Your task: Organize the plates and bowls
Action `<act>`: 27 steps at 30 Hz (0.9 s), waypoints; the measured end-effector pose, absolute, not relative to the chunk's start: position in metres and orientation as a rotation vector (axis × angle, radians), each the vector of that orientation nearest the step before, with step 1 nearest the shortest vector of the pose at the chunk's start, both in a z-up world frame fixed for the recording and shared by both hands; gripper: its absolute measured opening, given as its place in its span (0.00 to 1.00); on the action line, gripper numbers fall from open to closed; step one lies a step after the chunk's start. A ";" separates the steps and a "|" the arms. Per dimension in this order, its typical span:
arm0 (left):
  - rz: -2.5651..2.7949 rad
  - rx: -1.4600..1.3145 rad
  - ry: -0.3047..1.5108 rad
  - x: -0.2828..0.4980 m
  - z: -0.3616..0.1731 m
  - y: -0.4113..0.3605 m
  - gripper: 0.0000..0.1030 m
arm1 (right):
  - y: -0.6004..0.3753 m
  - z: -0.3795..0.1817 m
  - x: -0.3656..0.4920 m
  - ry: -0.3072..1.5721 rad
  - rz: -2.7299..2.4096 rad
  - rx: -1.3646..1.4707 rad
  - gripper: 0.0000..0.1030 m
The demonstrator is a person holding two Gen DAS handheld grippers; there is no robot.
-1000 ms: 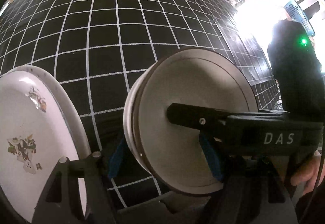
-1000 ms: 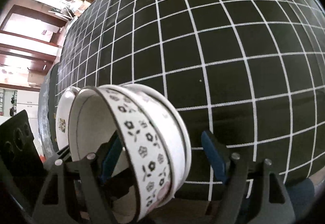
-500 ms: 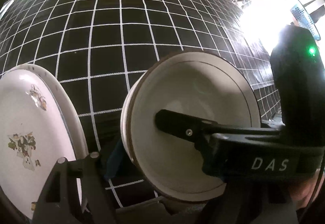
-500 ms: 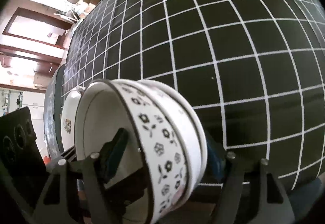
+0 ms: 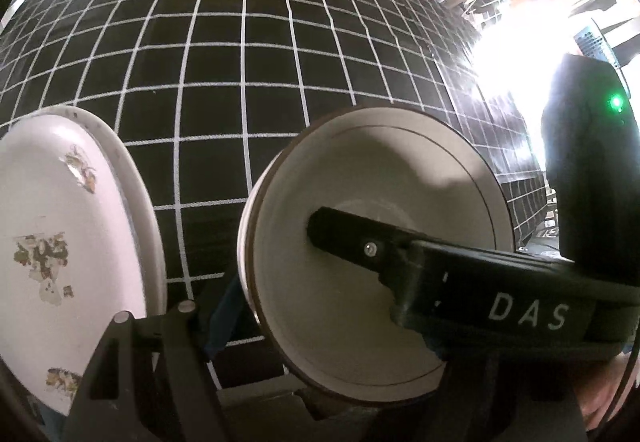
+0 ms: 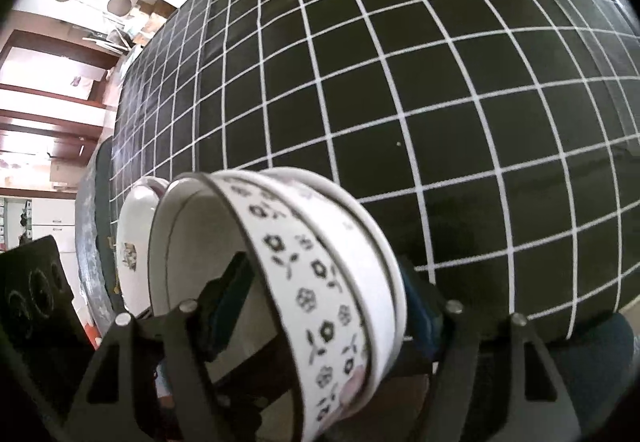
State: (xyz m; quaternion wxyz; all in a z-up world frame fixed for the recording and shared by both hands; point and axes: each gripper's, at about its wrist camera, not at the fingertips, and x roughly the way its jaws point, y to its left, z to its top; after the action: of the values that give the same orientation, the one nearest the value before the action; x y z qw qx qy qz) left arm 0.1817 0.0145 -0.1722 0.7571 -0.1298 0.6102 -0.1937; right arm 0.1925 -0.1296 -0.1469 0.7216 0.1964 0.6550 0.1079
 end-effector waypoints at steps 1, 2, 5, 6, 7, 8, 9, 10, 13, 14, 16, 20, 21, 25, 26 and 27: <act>-0.420 -0.285 1.325 0.182 -0.167 0.014 0.71 | -0.127 -0.144 0.193 1.446 0.238 0.432 0.72; -0.418 -0.291 1.317 0.183 -0.162 0.016 0.71 | -0.124 -0.139 0.194 1.444 0.239 0.426 0.72; -0.408 -0.310 1.288 0.184 -0.147 0.023 0.71 | -0.113 -0.126 0.195 1.434 0.244 0.404 0.72; -0.404 -0.315 1.279 0.185 -0.143 0.027 0.71 | -0.106 -0.119 0.196 1.427 0.249 0.391 0.72; -0.398 -0.321 1.269 0.186 -0.137 0.032 0.71 | -0.101 -0.115 0.196 1.422 0.254 0.382 0.72; -0.391 -0.327 1.258 0.188 -0.131 0.038 0.71 | -0.096 -0.111 0.197 1.418 0.260 0.372 0.72; -0.384 -0.331 1.250 0.188 -0.127 0.043 0.71 | -0.088 -0.106 0.198 1.414 0.267 0.363 0.72; -0.374 -0.336 1.238 0.189 -0.120 0.051 0.71 | -0.080 -0.101 0.199 1.408 0.279 0.350 0.72; -0.343 -0.345 1.222 0.191 -0.110 0.071 0.71 | -0.058 -0.092 0.200 1.396 0.313 0.326 0.72; -0.333 -0.351 1.223 0.190 -0.109 0.083 0.71 | -0.051 -0.092 0.201 1.400 0.324 0.321 0.72; -0.305 -0.363 1.226 0.192 -0.111 0.098 0.71 | -0.033 -0.093 0.205 1.416 0.348 0.303 0.72; -0.246 -0.385 1.231 0.192 -0.116 0.130 0.71 | 0.001 -0.101 0.213 1.438 0.401 0.277 0.72; -0.237 -0.391 1.233 0.185 -0.119 0.140 0.71 | 0.014 -0.105 0.216 1.448 0.417 0.269 0.72; -0.193 -0.427 1.256 0.179 -0.131 0.167 0.71 | 0.046 -0.121 0.221 1.490 0.449 0.235 0.72; -0.187 -0.430 1.260 0.176 -0.134 0.173 0.71 | 0.049 -0.124 0.221 1.497 0.453 0.231 0.72; -0.181 -0.432 1.265 0.176 -0.137 0.178 0.71 | 0.054 -0.127 0.221 1.505 0.460 0.227 0.72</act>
State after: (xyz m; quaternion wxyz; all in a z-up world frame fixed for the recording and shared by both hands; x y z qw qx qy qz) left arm 0.1760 0.1778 -0.1366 0.7810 -0.2000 0.5857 -0.0839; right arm 0.2212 0.0543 -0.1274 0.7004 0.1018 0.6755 0.2066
